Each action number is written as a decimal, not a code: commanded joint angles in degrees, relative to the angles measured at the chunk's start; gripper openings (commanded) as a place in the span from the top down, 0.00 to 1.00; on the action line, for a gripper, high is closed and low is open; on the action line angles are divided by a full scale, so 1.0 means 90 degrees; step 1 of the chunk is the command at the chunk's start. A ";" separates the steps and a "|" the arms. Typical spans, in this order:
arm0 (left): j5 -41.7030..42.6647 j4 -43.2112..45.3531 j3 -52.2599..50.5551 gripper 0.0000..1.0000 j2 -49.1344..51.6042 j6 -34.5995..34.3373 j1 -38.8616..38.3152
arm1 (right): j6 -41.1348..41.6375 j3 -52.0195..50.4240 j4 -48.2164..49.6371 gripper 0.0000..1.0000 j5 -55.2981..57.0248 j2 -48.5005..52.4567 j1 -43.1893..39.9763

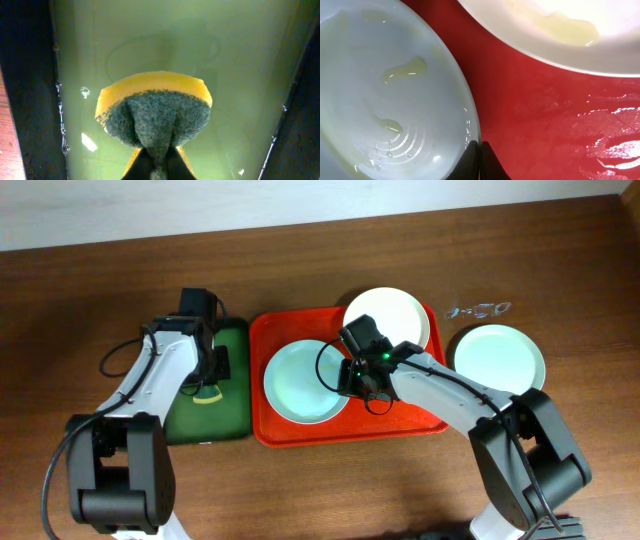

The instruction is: Clean dirty plates on tray and stack at the side

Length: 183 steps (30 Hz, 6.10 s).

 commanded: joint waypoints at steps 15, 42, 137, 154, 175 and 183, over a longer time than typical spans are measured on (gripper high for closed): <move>0.0984 -0.1566 0.3004 0.20 -0.0573 -0.0954 0.1474 | 0.0032 -0.0114 0.0058 0.62 0.0192 -0.0036 -0.0010; 0.1467 -0.1858 0.2997 0.01 -0.0588 -0.0952 0.2157 | 0.0027 -0.0386 0.0765 0.96 -0.0032 0.0359 -0.0017; 0.1467 -0.1855 0.2997 0.01 -0.0588 -0.0952 0.2157 | -0.7805 0.1690 0.4809 0.96 0.5593 -0.0036 0.3740; 0.1467 -0.1855 0.2997 0.01 -0.0588 -0.0952 0.2157 | -0.1224 0.1690 0.1494 0.96 0.1671 -0.0352 0.1734; 0.1467 -0.1855 0.2997 0.01 -0.0588 -0.0952 0.2157 | -0.2147 0.1681 -0.3283 0.96 -0.1071 -0.0675 -0.6292; 0.1467 -0.1855 0.2997 0.01 -0.0588 -0.0952 0.2157 | -0.2142 0.1401 -0.3594 0.96 0.0287 -0.0668 -0.7028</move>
